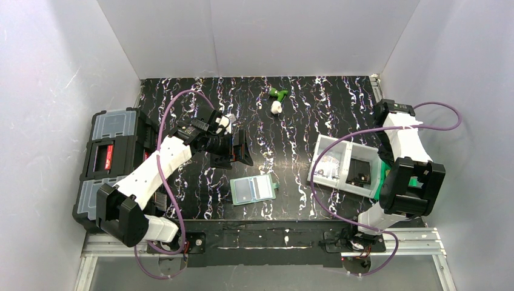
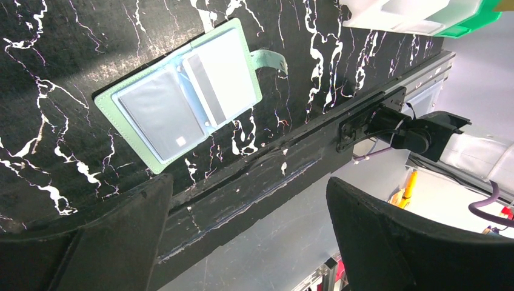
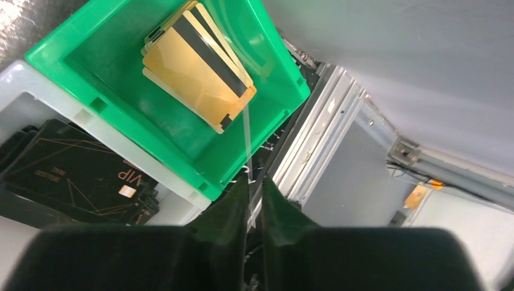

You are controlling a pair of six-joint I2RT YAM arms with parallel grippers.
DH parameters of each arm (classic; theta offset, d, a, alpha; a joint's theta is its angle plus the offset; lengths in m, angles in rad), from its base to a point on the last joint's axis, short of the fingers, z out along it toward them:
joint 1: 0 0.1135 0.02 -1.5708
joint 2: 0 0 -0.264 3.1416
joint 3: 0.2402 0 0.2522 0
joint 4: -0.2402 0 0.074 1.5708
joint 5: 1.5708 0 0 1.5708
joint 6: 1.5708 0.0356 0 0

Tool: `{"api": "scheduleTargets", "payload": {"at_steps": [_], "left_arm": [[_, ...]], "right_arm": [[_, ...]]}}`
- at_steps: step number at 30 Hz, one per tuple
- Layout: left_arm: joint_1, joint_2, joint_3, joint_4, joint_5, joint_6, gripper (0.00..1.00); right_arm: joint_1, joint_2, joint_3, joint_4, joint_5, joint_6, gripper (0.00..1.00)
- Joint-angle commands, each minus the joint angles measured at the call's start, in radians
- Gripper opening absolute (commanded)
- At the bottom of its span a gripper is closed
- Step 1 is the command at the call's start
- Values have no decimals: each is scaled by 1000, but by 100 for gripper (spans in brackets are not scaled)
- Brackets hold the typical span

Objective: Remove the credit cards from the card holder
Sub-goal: Place the credit card in the storage box.

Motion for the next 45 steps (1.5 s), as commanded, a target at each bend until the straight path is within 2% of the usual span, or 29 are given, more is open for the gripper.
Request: {"api": "scheduleTargets", "payload": {"at_steps": [1, 6, 19, 24, 30, 35, 45], "left_arm": [[-5, -36, 7, -32, 14, 18, 98], [-5, -37, 10, -33, 2, 12, 98], [-5, -34, 20, -44, -54, -8, 98], [-5, -29, 25, -59, -101, -16, 98], [-5, -17, 43, -88, -177, -31, 98], [-1, -19, 30, -108, -252, -61, 98], [27, -59, -94, -81, -298, -135, 98]], "right_arm": [[-6, -8, 44, -21, -20, -1, 36], [-6, -30, 53, -9, -70, -24, 50], [2, -115, 122, 27, -299, -105, 73], [54, -160, 144, 54, -402, -119, 83], [240, -175, 156, 97, -480, -72, 90], [443, -185, 95, 224, -606, -22, 94], [762, -86, 43, 430, -756, 58, 95]]}}
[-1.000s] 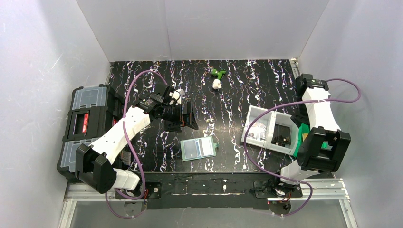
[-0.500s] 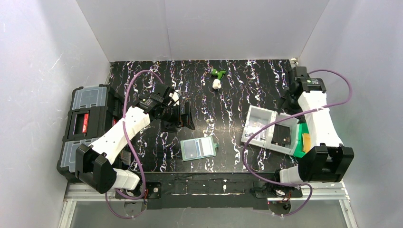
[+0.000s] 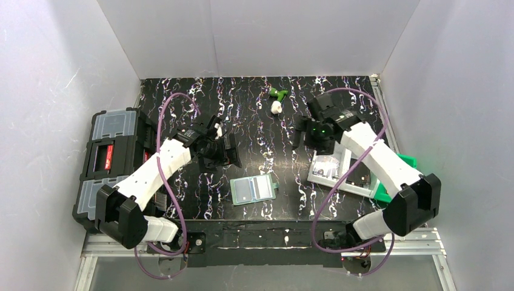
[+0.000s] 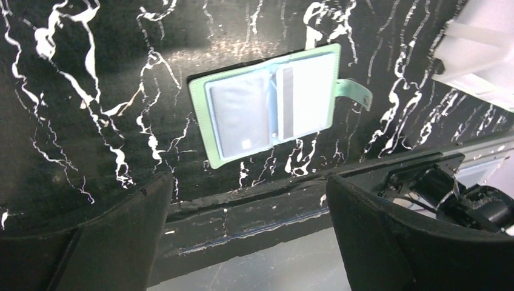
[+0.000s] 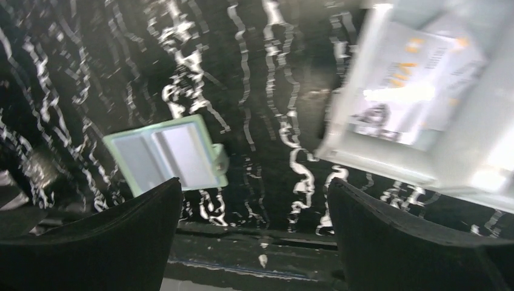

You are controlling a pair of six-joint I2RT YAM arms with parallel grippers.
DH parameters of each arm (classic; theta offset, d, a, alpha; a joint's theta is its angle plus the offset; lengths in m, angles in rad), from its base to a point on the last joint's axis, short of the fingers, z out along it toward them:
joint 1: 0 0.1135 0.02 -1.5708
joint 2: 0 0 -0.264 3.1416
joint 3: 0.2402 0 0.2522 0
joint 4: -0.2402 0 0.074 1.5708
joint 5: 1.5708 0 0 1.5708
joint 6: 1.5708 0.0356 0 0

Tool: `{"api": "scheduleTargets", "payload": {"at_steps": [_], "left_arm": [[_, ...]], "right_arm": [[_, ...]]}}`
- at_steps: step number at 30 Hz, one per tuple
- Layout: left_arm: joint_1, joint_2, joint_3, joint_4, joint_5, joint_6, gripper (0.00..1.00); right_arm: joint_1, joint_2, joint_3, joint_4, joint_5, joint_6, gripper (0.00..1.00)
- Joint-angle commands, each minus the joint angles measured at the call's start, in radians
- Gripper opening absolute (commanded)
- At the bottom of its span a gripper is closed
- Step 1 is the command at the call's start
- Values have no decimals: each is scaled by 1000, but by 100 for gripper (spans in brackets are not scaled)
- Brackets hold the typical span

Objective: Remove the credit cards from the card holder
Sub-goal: Place the credit card in the storage box, then remove the credit card from the card holder.

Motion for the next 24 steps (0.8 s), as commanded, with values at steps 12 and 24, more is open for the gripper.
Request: {"api": "scheduleTargets", "payload": {"at_steps": [12, 24], "left_arm": [[74, -75, -186, 52, 1, -66, 98], [131, -117, -297, 102, 38, -130, 98]], "right_arm": [[327, 276, 20, 269, -222, 92, 89], [419, 445, 127, 265, -260, 59, 75]]}}
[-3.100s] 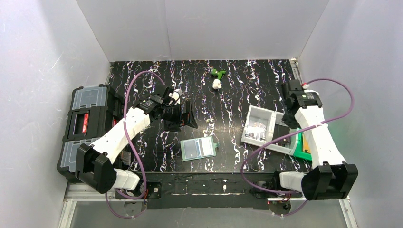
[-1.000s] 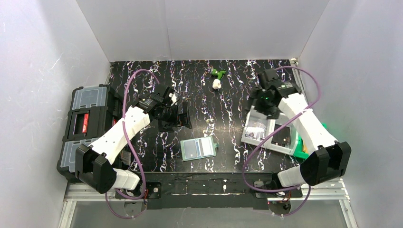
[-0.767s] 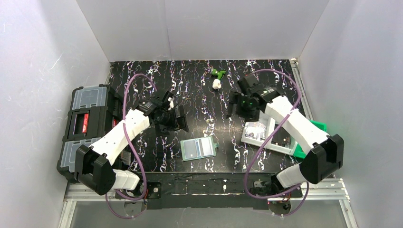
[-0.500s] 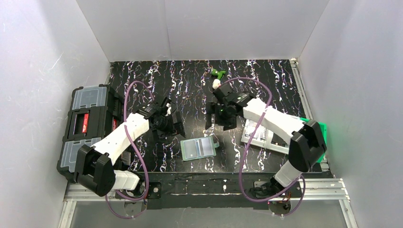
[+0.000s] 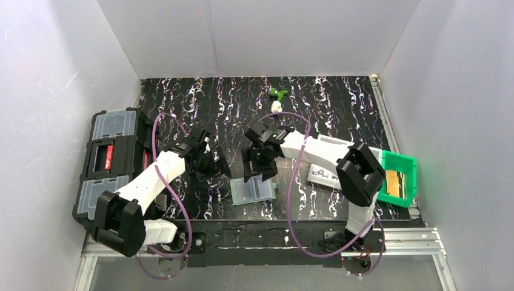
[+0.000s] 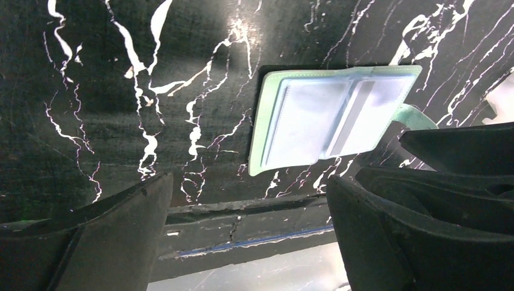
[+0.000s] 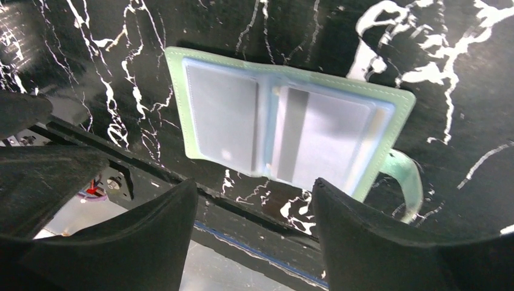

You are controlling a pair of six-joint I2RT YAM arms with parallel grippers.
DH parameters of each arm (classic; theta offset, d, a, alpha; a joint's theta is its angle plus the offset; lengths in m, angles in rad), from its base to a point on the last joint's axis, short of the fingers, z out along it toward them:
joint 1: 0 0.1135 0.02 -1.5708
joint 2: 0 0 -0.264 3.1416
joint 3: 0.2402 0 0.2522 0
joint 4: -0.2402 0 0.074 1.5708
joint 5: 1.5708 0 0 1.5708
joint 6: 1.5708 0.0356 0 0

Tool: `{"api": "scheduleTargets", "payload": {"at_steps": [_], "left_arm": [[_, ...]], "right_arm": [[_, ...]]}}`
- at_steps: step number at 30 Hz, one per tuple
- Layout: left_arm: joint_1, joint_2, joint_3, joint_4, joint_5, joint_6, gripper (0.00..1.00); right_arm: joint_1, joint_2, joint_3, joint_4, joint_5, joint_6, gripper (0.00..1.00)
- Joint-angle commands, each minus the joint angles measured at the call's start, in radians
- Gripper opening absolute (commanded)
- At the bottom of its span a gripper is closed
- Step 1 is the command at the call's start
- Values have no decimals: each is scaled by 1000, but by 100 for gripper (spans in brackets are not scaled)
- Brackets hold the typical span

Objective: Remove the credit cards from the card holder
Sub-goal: Remove the credit card from the card holder.

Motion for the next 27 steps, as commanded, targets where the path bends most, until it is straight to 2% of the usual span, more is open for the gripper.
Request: {"api": "scheduleTargets", "payload": {"at_steps": [1, 5, 6, 12, 16, 22, 24, 27], "left_arm": [[29, -56, -53, 16, 31, -36, 98], [50, -60, -78, 27, 39, -47, 98], [53, -63, -84, 33, 41, -47, 95], [56, -27, -117, 91, 107, -42, 60], [55, -6, -134, 122, 130, -43, 46], [17, 44, -116, 163, 155, -55, 35], [-7, 74, -103, 175, 155, -63, 32], [-41, 118, -90, 193, 147, -77, 29]], "right_arm": [[28, 47, 84, 3, -21, -23, 74], [40, 97, 118, -27, -20, -35, 68], [41, 105, 120, -32, -20, -37, 66], [42, 115, 86, 2, -39, -36, 58], [42, 124, 93, -31, -10, -41, 55], [42, 55, 29, -73, 131, -49, 57], [41, 51, 15, -74, 136, -51, 58], [41, 39, -14, -15, 65, -50, 59]]}}
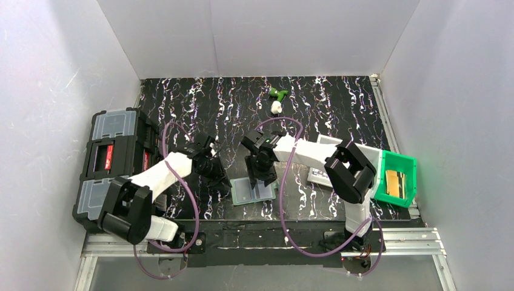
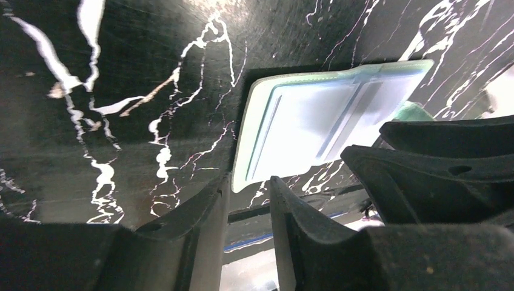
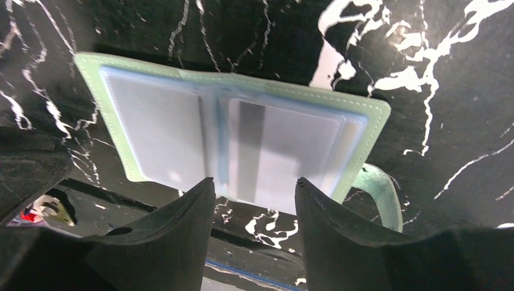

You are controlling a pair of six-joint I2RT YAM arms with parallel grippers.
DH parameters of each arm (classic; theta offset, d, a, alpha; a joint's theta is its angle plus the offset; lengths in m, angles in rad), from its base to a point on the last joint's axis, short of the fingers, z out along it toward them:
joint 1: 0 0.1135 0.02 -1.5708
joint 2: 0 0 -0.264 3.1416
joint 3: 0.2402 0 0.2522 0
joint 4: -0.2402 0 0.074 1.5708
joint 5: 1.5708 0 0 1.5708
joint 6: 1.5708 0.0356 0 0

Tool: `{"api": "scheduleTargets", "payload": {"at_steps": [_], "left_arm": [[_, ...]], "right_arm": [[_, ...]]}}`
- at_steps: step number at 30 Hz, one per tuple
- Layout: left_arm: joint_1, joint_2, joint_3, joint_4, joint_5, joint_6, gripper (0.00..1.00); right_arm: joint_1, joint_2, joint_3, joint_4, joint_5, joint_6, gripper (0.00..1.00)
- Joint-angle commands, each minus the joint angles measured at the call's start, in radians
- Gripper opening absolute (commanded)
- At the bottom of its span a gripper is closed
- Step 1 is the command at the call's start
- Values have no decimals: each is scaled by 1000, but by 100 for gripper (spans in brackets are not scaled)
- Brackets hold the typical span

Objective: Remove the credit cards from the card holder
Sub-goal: Remove the credit card from the card holder.

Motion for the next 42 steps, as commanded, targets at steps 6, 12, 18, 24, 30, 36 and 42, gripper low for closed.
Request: {"api": "scheduleTargets", "payload": {"at_steps": [6, 12, 18, 24, 30, 36, 42], "left_arm": [[-66, 112, 26, 67, 9, -58, 16], [-68, 90, 8, 43, -63, -89, 0], [-54, -7, -28, -8, -150, -118, 0], [-24, -86, -59, -44, -157, -111, 0], [-22, -107, -60, -53, -147, -100, 0], [-26, -75, -54, -37, -105, -79, 0], [-67, -2, -21, -9, -53, -39, 0]], "right_arm": [[2, -39, -14, 63, -85, -13, 59], [12, -3, 15, 76, -121, -13, 59], [41, 80, 125, 8, -96, -21, 59], [57, 187, 213, -99, -58, -22, 57], [57, 275, 247, -158, -46, -38, 51], [56, 317, 244, -158, -82, -50, 20], [17, 298, 160, -93, -148, -44, 3]]}}
